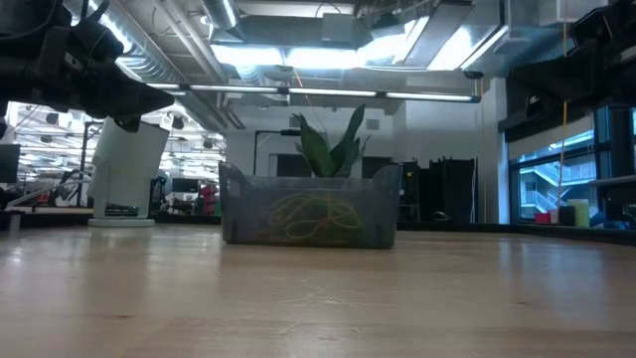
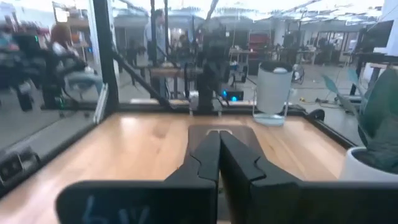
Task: Pick and place rubber bands into bin
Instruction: Return to Home Position
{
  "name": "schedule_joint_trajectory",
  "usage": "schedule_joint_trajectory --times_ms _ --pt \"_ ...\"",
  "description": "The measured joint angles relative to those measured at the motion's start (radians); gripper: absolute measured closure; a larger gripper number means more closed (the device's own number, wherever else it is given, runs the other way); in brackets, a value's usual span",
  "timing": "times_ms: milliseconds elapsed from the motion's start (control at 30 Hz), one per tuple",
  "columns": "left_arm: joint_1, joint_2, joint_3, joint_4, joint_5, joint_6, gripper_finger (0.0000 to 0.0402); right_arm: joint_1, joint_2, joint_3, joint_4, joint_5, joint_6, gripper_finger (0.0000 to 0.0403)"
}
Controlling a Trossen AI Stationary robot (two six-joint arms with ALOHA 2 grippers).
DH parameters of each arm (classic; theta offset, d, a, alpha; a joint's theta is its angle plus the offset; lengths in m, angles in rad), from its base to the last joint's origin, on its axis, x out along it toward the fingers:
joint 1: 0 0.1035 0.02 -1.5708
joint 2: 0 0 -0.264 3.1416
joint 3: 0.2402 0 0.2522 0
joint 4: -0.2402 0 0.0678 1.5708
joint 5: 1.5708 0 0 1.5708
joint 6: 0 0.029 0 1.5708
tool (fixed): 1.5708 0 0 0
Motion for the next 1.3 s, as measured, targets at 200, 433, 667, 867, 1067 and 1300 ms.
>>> schedule_joint_trajectory --times_ms 200,433,667,867,1067,1300 --pt "0.0 0.0 0.0 0.0 0.0 0.0 0.04 0.0 0.0 0.0 -0.016 0.0 -0.014 0.0373" --pt "0.0 0.0 0.0 0.0 0.0 0.0 0.04 0.0 0.0 0.0 -0.017 0.0 -0.015 0.0371" --pt "0.0 0.0 0.0 0.0 0.0 0.0 0.04 0.0 0.0 0.0 -0.017 0.0 -0.014 0.0371" --pt "0.0 0.0 0.0 0.0 0.0 0.0 0.04 0.0 0.0 0.0 -0.017 0.0 -0.013 0.037" --pt "0.0 0.0 0.0 0.0 0.0 0.0 0.04 0.0 0.0 0.0 -0.017 0.0 -0.014 0.037" --pt "0.0 0.0 0.0 0.0 0.0 0.0 0.04 0.0 0.0 0.0 -0.017 0.001 -0.014 0.037"
